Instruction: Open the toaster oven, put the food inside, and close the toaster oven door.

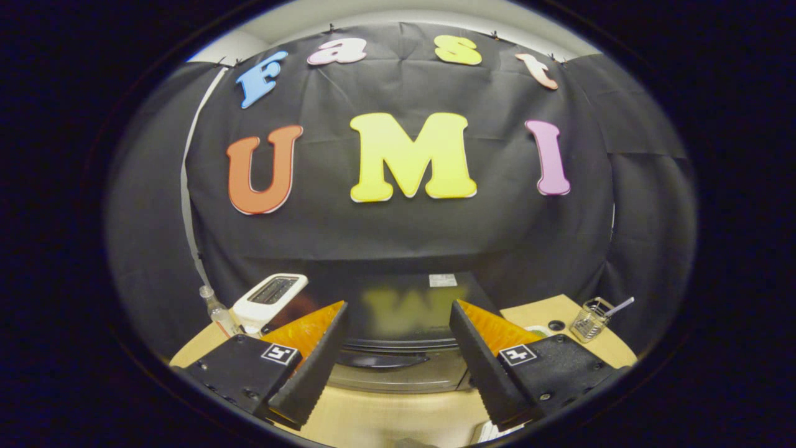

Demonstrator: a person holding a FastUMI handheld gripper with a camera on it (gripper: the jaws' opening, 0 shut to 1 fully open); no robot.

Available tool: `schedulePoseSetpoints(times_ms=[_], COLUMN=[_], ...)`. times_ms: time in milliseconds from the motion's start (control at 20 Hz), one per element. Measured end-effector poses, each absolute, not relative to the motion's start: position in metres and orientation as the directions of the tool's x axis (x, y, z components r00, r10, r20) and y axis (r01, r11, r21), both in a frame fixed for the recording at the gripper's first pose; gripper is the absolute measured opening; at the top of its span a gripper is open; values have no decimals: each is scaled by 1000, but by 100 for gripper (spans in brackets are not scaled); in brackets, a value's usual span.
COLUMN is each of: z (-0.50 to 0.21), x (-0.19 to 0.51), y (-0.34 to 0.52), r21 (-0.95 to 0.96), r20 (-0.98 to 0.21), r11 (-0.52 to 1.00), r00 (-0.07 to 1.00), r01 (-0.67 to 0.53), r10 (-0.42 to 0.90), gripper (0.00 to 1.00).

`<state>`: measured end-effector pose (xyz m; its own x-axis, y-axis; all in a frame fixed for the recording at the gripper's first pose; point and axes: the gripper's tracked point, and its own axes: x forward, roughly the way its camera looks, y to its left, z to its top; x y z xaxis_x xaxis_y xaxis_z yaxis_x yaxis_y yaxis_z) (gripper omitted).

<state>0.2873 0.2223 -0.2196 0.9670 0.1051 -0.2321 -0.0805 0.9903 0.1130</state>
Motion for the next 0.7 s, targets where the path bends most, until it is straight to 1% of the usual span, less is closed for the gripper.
schedulePoseSetpoints(times_ms=[300,350,500,700], z=[-266,-264,-266,-267], x=[302,305,298,282], y=[239,236,237,237], r21=[53,47,70,69], r20=[-320,-293,-318,-320], r11=[996,996,995,996], r00=[943,953,944,944], r01=[-76,-71,-64,-63], r10=[89,81,83,82], gripper=[100,100,100,100])
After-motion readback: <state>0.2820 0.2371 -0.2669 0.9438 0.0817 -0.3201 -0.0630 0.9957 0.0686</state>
